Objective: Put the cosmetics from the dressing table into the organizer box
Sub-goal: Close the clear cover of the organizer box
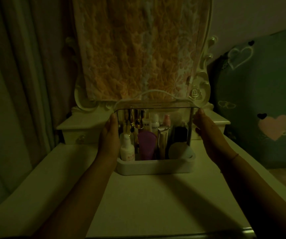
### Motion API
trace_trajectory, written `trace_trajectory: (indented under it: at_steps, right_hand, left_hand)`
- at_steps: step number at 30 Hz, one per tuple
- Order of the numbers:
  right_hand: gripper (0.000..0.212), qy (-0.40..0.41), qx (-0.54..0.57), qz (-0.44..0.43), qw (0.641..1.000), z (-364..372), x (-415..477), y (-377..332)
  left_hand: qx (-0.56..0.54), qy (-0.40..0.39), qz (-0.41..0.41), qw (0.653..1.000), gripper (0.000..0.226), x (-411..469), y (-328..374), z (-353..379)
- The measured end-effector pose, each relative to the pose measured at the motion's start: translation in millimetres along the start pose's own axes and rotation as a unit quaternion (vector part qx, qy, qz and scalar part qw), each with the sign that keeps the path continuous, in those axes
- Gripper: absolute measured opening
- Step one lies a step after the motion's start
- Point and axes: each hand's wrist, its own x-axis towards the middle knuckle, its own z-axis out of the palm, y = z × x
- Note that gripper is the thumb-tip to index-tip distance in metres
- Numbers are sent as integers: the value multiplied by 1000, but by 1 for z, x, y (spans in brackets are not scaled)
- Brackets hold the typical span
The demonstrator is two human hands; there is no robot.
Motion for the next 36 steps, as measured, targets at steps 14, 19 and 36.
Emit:
trace_trajectory:
  at_steps: [14, 19, 36]
  right_hand:
    - [26, -29, -43, 12, 999, -9, -36, 32]
    - [31, -37, -34, 22, 998, -7, -40, 49]
    - [55, -50, -41, 46, 997, -9, -40, 78]
  left_hand:
    - [22, 13, -6, 1000, 55, -28, -39, -6]
    - [42, -23, 18, 999, 48, -33, -53, -9]
    - [59, -46, 22, 997, 48, -26, -86, -15]
